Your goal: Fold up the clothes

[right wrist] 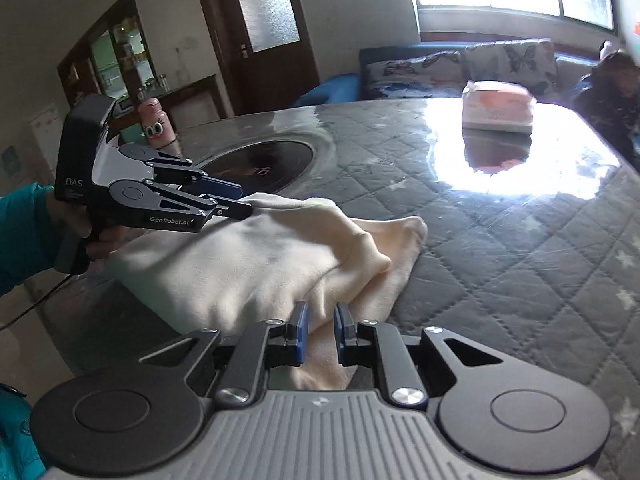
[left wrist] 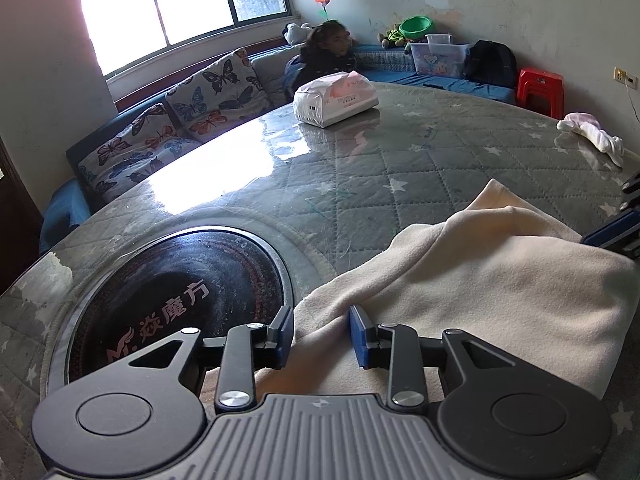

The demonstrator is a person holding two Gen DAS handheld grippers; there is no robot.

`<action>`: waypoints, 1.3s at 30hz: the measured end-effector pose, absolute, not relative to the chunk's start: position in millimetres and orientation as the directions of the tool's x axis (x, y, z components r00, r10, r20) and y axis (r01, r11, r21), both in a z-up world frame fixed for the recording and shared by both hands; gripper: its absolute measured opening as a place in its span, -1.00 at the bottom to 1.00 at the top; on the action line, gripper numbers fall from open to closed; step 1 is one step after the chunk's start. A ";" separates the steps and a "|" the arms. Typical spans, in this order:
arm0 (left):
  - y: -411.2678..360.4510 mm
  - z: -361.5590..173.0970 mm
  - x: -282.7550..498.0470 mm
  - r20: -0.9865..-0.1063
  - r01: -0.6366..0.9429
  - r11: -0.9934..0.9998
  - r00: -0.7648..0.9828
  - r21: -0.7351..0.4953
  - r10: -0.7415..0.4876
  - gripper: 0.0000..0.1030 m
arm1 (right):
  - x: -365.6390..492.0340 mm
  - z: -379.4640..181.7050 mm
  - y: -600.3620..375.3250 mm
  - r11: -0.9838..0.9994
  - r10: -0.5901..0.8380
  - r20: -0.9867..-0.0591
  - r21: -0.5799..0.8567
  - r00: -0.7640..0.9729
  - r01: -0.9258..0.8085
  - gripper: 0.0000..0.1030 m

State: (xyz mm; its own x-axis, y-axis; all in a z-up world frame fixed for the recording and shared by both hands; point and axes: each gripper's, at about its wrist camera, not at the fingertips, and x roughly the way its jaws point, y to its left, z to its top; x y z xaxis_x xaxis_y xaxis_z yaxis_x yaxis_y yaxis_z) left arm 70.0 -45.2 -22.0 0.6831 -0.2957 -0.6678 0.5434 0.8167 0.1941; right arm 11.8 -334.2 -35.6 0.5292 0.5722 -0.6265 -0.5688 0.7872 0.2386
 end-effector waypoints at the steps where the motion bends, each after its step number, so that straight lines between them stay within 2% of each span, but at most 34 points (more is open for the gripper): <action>1: -45.3 -22.0 70.0 -0.669 0.542 0.818 0.683 0.194 -0.294 -0.35 | 14.0 -38.0 -334.1 0.785 0.576 -0.629 0.247 0.523 -0.568 -0.76; 3: -46.1 -22.1 69.5 -0.669 0.540 0.818 0.685 0.198 -0.290 -0.35 | 16.3 -42.5 -333.9 0.781 0.586 -0.624 0.263 0.517 -0.567 -0.78; 5: -47.0 -22.0 69.7 -0.670 0.539 0.818 0.686 0.203 -0.285 -0.35 | 16.0 -44.0 -334.2 0.781 0.591 -0.614 0.274 0.523 -0.561 -0.93; 7: -47.2 -21.8 70.0 -0.671 0.539 0.817 0.685 0.205 -0.284 -0.35 | 11.3 -41.9 -332.2 0.791 0.576 -0.608 0.246 0.546 -0.560 -0.96; 12: -47.1 -22.0 70.1 -0.670 0.538 0.817 0.687 0.206 -0.283 -0.35 | -3.8 -24.2 -328.2 0.840 0.477 -0.570 0.070 0.669 -0.539 -0.98; 14: -47.4 -22.4 70.2 -0.667 0.536 0.818 0.689 0.207 -0.283 -0.34 | -3.0 -24.4 -328.2 0.850 0.452 -0.574 0.044 0.683 -0.525 -0.98; 18: -46.6 -23.1 69.5 -0.658 0.527 0.822 0.700 0.215 -0.277 -0.25 | 5.8 -39.5 -323.3 0.854 0.419 -0.642 0.037 0.643 -0.519 -0.96; 24: -46.2 -17.4 62.9 -0.639 0.517 0.829 0.716 0.215 -0.281 -0.25 | 16.5 -9.4 -326.7 0.877 0.413 -0.575 0.043 0.706 -0.478 -0.94; 31: -38.7 10.0 14.8 -0.566 0.527 0.837 0.738 0.145 -0.367 -0.25 | 57.4 -30.0 -297.3 0.854 0.444 -0.625 0.077 0.642 -0.515 -0.90; 39: -8.7 -5.6 -37.2 -0.621 0.496 0.868 0.683 0.006 -0.386 -0.25 | 48.7 -26.3 -294.7 0.860 0.429 -0.612 0.050 0.664 -0.508 -0.84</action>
State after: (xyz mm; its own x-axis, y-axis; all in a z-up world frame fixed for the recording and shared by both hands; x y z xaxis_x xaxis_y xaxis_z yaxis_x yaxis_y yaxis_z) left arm -37.2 -8.7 -5.6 0.6827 -0.3856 -0.6206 0.4961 0.8683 0.0062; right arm 48.7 -294.7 -26.3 0.6644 0.4287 -0.6122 -0.5082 0.8598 0.0505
